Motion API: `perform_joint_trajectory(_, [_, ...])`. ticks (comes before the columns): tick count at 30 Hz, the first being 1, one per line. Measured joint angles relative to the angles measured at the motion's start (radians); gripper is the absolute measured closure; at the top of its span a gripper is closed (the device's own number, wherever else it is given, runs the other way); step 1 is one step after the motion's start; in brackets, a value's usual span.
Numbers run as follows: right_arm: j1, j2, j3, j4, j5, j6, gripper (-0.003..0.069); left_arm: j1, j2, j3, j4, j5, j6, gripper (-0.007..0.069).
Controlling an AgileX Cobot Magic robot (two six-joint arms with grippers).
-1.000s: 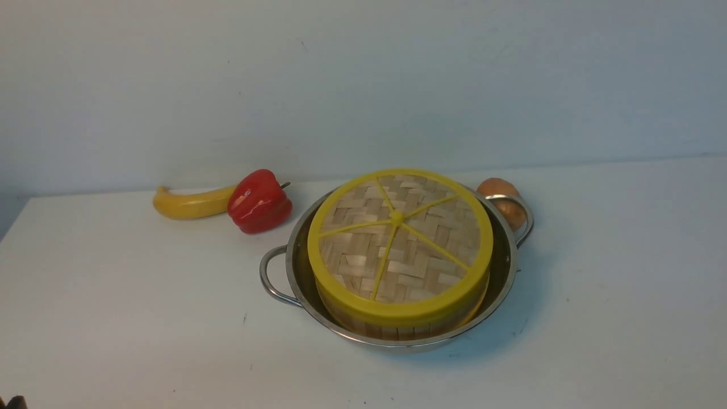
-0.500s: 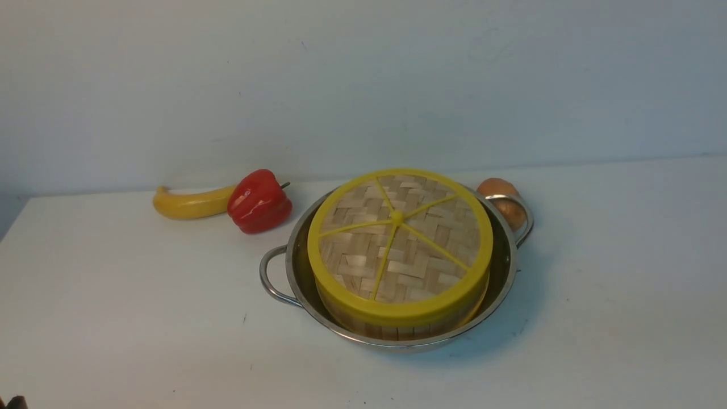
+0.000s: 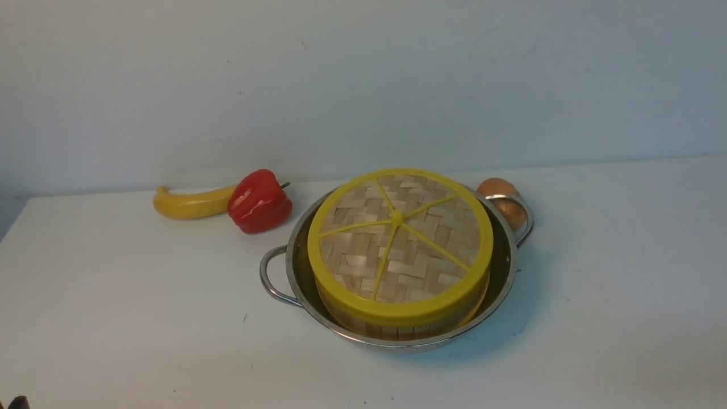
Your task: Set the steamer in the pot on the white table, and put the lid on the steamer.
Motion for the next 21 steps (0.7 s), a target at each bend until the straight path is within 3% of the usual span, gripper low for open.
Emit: perform_joint_trajectory(21, [0.000,-0.001,0.001,0.004,0.011,-0.004,0.0420,0.000,0.000,0.000,0.000,0.003,0.000,0.0488])
